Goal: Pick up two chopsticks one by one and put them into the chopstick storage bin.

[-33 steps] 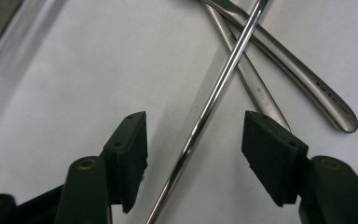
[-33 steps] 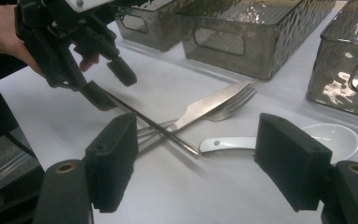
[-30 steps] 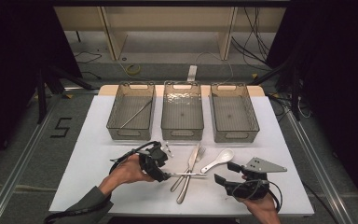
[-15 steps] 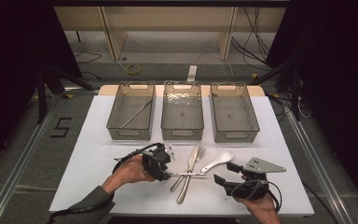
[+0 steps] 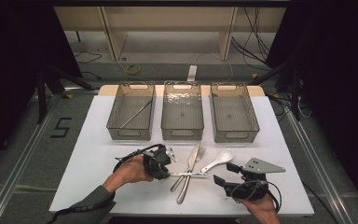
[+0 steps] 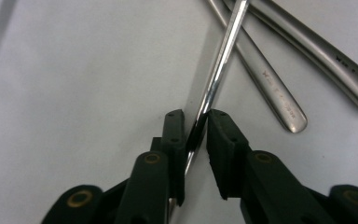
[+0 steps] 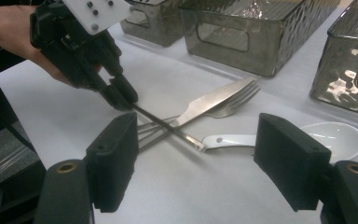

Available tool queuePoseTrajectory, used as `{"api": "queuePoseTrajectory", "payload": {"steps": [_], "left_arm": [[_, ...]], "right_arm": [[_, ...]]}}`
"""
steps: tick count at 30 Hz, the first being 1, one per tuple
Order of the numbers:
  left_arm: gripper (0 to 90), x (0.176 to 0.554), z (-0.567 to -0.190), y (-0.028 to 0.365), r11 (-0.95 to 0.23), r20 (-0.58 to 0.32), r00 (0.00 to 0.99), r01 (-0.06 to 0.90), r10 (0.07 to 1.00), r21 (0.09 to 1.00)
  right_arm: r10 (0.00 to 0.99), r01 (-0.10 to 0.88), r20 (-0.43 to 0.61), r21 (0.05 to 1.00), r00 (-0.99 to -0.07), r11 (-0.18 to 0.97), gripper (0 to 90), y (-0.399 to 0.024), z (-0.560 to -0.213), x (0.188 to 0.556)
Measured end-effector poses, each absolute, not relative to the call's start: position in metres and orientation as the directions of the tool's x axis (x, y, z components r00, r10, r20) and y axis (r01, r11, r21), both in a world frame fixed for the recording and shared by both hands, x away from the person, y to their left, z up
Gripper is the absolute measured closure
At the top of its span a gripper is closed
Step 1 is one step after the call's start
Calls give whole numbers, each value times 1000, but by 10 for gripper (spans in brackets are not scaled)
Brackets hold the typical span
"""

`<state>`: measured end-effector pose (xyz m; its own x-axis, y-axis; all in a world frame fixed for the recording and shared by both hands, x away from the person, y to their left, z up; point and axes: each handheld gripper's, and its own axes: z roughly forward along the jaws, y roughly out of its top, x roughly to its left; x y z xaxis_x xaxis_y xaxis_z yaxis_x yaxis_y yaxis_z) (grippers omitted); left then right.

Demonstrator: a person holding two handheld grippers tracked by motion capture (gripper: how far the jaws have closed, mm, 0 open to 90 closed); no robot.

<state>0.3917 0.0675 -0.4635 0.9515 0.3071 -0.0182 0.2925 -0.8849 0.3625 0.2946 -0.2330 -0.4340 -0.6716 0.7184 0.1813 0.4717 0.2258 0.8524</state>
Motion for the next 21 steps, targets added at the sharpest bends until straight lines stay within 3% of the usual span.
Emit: {"api": "queuePoseTrajectory", "payload": {"steps": [3,11,21], "left_arm": [[838,390,-464,67,-895,-13,962,259,273,364],[853,388,-463,67,-907,8,972,216,235,360],[859,394,-453,79,-870,-27,964,252,266,424]], "right_arm": [[719,473,180,851,-671,229,312,-233,-434,295],[719,471,171,849,-673,239,312,-232,-435,295],[716,472,173,848,-676,242,313,-232,-434,294]]}}
